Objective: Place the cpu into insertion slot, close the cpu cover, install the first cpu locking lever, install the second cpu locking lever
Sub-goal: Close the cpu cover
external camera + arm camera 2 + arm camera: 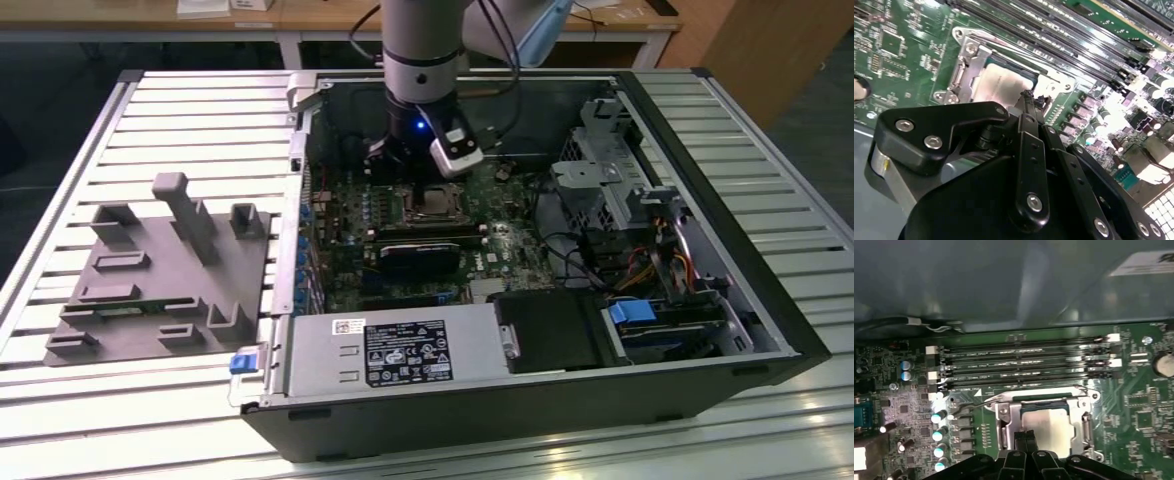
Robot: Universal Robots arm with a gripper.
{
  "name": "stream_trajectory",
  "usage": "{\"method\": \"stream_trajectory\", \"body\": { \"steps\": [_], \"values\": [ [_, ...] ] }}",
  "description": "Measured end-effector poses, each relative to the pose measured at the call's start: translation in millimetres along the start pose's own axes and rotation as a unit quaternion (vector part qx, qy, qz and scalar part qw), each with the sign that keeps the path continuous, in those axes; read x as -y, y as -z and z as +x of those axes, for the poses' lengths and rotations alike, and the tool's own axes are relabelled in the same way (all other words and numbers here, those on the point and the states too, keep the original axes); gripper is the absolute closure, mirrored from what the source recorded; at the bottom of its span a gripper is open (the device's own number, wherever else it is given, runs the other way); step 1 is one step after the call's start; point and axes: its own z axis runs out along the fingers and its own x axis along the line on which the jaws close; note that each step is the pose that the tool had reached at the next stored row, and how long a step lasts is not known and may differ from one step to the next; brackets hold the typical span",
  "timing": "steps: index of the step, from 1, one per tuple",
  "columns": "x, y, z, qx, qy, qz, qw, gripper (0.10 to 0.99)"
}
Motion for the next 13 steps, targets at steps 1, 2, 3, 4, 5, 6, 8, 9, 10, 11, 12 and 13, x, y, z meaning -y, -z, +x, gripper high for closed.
{"method": "stream_trajectory", "body": {
  "steps": [1, 2, 3, 4, 5, 6, 8, 9, 10, 11, 12, 13],
  "values": [
    [0.1, -0.7, 1.3, 0.0, 0.0, 0.0, 1.0, 0.984],
    [0.2, -1.5, 2.5, 0.0, 0.0, 0.0, 1.0, 0.984],
    [0.3, -2.5, 3.4, 0.0, 0.0, -0.0001, 1.0, 0.984],
    [0.4, -3.9, 4.4, 0.0, 0.0, 0.0, 1.0, 0.984],
    [0.5, -5.0, 5.1, 0.0, 0.0, 0.0, 1.0, 0.984],
    [0.6, -5.6, 5.8, 0.0, 0.0, 0.0, 1.0, 0.984],
    [0.8, -6.3, 7.1, 0.0, 0.0, 0.0, 1.0, 0.984],
    [0.8, -6.7, 7.8, 0.0, 0.0, 0.0, 1.0, 0.984],
    [0.9, -7.0, 8.4, 0.0, 0.0, 0.0, 1.0, 0.984],
    [0.9, -7.6, 8.9, 0.0001, 0.0, -0.0001, 1.0, 0.984],
    [0.9, -8.3, 9.3, 0.0001, 0.0, -0.0001, 1.0, 0.984],
    [1.0, -8.7, 9.5, 0.0, 0.0, 0.0, 1.0, 0.984]
  ]
}}
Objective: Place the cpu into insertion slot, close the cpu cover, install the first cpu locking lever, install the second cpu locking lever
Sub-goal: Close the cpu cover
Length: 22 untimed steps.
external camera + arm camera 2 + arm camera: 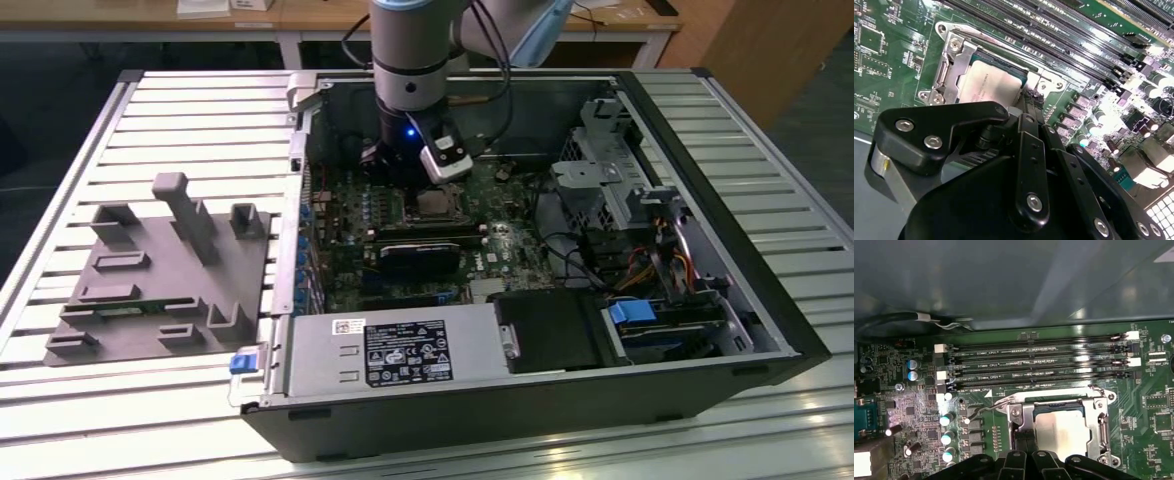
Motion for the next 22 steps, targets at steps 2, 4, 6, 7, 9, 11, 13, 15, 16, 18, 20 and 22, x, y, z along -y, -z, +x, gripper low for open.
{"method": "stream_trajectory", "body": {
  "steps": [2, 4, 6, 7, 9, 11, 13, 15, 16, 18, 20, 22],
  "values": [
    [0.0, -0.1, 0.0, -0.0001, 0.0, 0.0001, 1.0, 0.984],
    [0.0, -0.1, 0.0, 0.0, 0.0, 0.0001, 1.0, 0.984],
    [-0.1, 1.2, 0.0, 0.0, 0.0, 0.0, 1.0, 0.984],
    [-0.1, 2.9, -0.1, 0.0, 0.0, 0.0, 1.0, 0.984],
    [-0.1, 5.0, -0.1, 0.0, 0.0, 0.0, 1.0, 0.984],
    [-0.2, 5.5, -0.6, 0.0001, 0.0, -0.0001, 1.0, 0.984],
    [-0.6, 5.4, -4.6, -0.0001, 0.0, -0.001, 1.0, 0.984],
    [-1.2, 5.2, -12.0, -0.0007, 0.0, -0.0017, 1.0, 0.984],
    [-1.6, 5.0, -16.0, -0.0011, 0.0, -0.0018, 1.0, 0.984],
    [-2.4, 4.7, -24.2, -0.0022, 0.0, -0.0018, 1.0, 0.984],
    [-3.1, 4.5, -30.9, -0.0034, 0.0, -0.0017, 1.0, 0.984],
    [-3.2, 4.9, -32.9, -0.004, 0.0, -0.0015, 1.0, 0.984]
  ]
}}
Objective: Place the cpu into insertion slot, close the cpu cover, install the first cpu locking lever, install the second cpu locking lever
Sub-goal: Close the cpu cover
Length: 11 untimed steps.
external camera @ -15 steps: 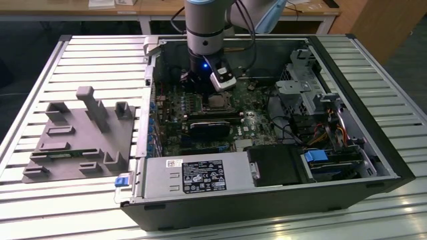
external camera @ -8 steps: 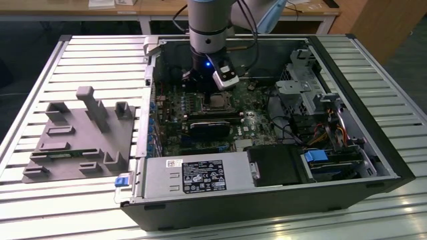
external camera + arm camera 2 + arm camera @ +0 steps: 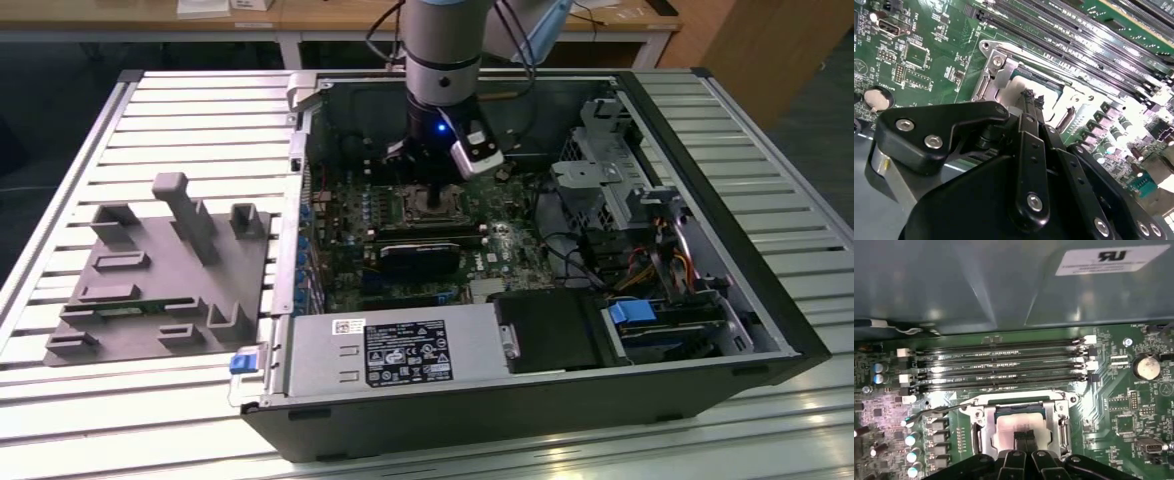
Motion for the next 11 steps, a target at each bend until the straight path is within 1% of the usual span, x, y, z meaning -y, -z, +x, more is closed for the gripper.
{"method": "stream_trajectory", "body": {
  "steps": [3, 7, 9, 11],
  "values": [
    [-0.2, 4.9, -0.1, 0.0, 0.0, -0.0001, 1.0, 0.984],
    [-0.4, 17.5, -0.4, 0.0, 0.0, -0.0001, 1.0, 0.984],
    [-0.5, 22.6, -0.6, 0.0, 0.0, -0.0001, 1.0, 0.984],
    [-0.6, 23.8, -0.6, 0.0, 0.0, -0.0002, 1.0, 0.984]
  ]
}}
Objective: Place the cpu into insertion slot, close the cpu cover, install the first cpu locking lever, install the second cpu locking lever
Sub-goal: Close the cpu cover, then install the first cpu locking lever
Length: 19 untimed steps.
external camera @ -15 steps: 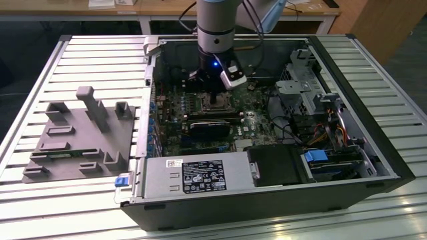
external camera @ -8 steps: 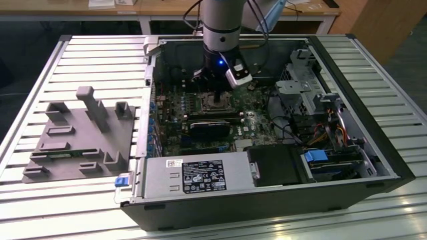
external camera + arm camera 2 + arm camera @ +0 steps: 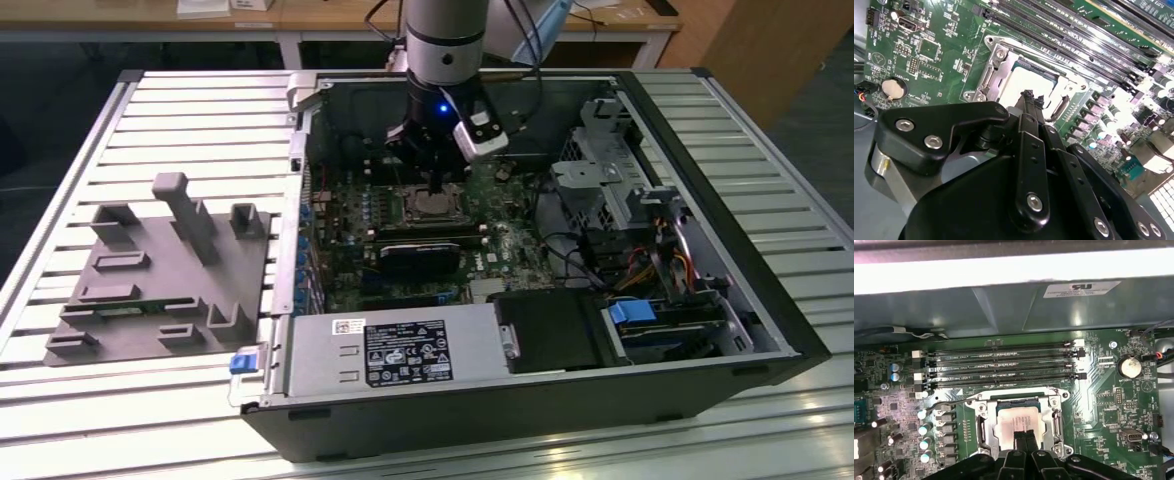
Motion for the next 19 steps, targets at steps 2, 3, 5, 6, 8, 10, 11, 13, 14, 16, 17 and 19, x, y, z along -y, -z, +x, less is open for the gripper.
{"method": "stream_trajectory", "body": {
  "steps": [2, 3, 5, 6, 8, 10, 11, 13, 14, 16, 17, 19],
  "values": [
    [0.0, 0.2, 0.0, 0.0, 0.0, 0.0, 1.0, 0.984],
    [0.0, 0.3, 0.0, 0.0, 0.0, 0.0, 1.0, 0.984],
    [0.0, 0.4, 0.0, 0.0, 0.0, 0.0, 1.0, 0.984],
    [0.0, 0.4, 0.0, 0.0, 0.0, 0.0, 1.0, 0.984],
    [0.0, 0.4, 0.0, 0.0, 0.0, 0.0, 1.0, 0.984],
    [0.0, 0.5, 0.0, 0.0, 0.0, 0.0, 1.0, 0.984],
    [0.0, 0.5, 0.0, 0.0, 0.0, 0.0, 1.0, 0.984],
    [0.0, 0.6, 0.4, 0.0, 0.0, 0.0001, 1.0, 0.984],
    [0.1, 0.6, 1.3, -0.0001, 0.0, 0.0001, 1.0, 0.984],
    [0.5, 0.7, 4.3, -0.0001, 0.0, 0.0001, 1.0, 0.984],
    [0.6, 0.7, 6.4, 0.0, 0.0, 0.0, 1.0, 0.984],
    [1.0, 0.8, 10.3, 0.0, 0.0, 0.0, 1.0, 0.984]
  ]
}}
